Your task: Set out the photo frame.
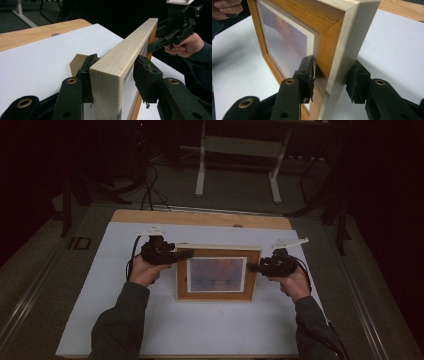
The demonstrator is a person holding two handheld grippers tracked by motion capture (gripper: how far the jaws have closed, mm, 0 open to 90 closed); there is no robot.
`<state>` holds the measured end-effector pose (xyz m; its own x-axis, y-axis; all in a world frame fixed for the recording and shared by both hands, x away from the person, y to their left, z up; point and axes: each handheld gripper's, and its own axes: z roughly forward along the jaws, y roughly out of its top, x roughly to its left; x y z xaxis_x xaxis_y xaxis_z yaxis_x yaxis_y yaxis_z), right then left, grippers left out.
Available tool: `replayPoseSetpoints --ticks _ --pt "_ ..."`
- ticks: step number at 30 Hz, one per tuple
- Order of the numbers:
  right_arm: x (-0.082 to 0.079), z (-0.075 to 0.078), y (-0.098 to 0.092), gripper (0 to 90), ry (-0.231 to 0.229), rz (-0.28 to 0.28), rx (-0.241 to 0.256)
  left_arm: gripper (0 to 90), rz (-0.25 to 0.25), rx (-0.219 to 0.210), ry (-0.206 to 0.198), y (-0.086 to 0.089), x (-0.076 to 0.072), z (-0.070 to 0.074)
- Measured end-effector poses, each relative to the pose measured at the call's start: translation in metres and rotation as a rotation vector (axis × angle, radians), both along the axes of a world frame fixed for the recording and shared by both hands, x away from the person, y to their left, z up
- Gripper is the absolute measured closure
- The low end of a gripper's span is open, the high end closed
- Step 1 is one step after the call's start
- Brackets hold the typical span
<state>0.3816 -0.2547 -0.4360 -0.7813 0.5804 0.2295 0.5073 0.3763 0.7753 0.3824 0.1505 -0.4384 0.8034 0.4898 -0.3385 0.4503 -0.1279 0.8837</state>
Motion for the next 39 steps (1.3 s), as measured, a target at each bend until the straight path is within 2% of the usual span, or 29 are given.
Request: replayPoseSetpoints --ticks 7,10,14,21,26,31,32,37,39 --pt "0.001 0.001 0.001 60.5 -0.002 0.018 -0.011 54.7 0.010 0.004 0.013 0.000 -0.001 0.001" --pt "0.001 0.002 0.002 57.3 -0.018 0.017 -0.030 53.2 0.018 0.007 0.026 0.000 -0.002 0.002" --pt "0.001 0.003 0.000 51.6 -0.021 0.004 -0.039 46.2 0.038 0.029 0.036 0.002 -0.003 0.003" --pt "0.000 0.004 -0.005 45.5 -0.020 -0.012 -0.035 39.4 0.051 0.064 0.024 0.007 -0.009 0.005" --pt "-0.004 0.008 -0.011 43.3 -0.026 -0.010 -0.034 38.2 0.071 0.069 0.016 0.019 -0.019 0.005" --pt "-0.006 0.009 -0.018 43.3 -0.025 -0.015 -0.039 38.3 0.090 0.094 0.018 0.030 -0.026 0.003" --pt "-0.007 0.009 -0.023 43.4 -0.021 -0.020 -0.038 38.3 0.103 0.117 0.023 0.037 -0.030 0.001" --pt "-0.011 0.005 -0.029 43.5 -0.005 -0.020 -0.059 38.3 0.143 0.150 0.039 0.048 -0.037 -0.004" --pt "-0.013 0.003 -0.031 42.9 0.000 -0.021 -0.073 38.5 0.206 0.227 0.048 0.055 -0.044 -0.010"
